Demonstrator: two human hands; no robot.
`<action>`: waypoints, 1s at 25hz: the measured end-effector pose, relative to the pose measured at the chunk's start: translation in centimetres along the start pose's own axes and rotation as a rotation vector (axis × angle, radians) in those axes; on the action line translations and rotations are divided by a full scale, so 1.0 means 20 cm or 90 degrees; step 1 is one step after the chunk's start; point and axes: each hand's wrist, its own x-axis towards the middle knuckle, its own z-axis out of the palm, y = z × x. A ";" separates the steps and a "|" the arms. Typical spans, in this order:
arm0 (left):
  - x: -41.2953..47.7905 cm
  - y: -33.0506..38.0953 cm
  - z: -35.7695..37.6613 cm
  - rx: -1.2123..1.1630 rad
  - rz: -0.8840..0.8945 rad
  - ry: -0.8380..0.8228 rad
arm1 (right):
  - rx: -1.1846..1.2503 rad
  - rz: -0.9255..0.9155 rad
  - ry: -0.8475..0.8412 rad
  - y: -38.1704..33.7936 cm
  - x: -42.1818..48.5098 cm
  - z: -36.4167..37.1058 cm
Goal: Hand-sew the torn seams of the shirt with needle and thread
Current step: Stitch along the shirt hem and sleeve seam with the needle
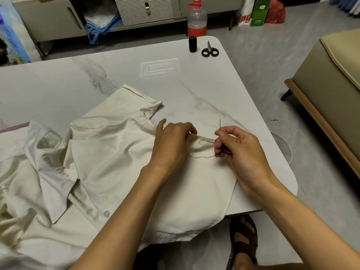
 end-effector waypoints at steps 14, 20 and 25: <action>-0.07 -0.06 -0.19 -0.264 -0.116 -0.129 | -0.403 -0.109 -0.106 0.06 -0.03 0.11; -0.07 -0.06 -0.20 -0.294 -0.125 -0.136 | -0.408 -0.119 -0.104 0.06 -0.03 0.11; -0.08 -0.06 -0.21 -0.304 -0.134 -0.141 | -0.414 -0.125 -0.105 0.07 -0.03 0.11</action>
